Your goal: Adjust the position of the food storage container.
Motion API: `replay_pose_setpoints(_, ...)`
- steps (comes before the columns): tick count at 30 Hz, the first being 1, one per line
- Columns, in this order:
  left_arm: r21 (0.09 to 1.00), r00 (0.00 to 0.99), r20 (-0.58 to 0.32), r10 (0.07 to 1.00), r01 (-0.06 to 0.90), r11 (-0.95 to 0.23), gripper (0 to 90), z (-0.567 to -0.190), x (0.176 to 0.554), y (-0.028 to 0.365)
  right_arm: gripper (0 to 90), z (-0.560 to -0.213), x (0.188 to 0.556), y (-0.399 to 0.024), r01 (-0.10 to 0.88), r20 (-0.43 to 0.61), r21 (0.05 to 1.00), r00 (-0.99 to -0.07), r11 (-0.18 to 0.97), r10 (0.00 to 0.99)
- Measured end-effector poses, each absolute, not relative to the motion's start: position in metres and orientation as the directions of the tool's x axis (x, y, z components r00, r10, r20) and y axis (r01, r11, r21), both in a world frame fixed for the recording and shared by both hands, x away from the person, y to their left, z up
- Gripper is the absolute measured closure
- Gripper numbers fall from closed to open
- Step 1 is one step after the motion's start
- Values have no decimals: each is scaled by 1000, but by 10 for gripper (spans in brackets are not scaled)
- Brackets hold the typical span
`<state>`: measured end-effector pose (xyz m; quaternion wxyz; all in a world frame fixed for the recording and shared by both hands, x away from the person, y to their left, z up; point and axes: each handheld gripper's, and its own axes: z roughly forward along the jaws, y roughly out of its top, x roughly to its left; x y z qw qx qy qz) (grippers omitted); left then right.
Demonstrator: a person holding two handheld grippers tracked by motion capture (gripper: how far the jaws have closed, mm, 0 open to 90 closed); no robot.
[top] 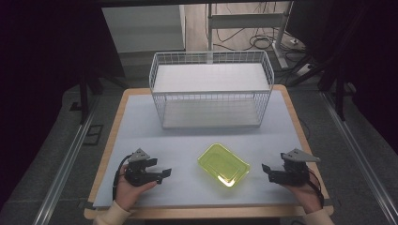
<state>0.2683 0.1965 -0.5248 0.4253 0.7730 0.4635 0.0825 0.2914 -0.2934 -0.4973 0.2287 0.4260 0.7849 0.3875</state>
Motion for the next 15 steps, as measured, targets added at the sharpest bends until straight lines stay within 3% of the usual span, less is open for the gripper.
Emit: replay_pose_setpoints(15, 744, 564, -259, 784, 634, -211, 203, -523, 269, 197, 230, -494, 289, -302, 515, 37, 809, -524, 282, 851)
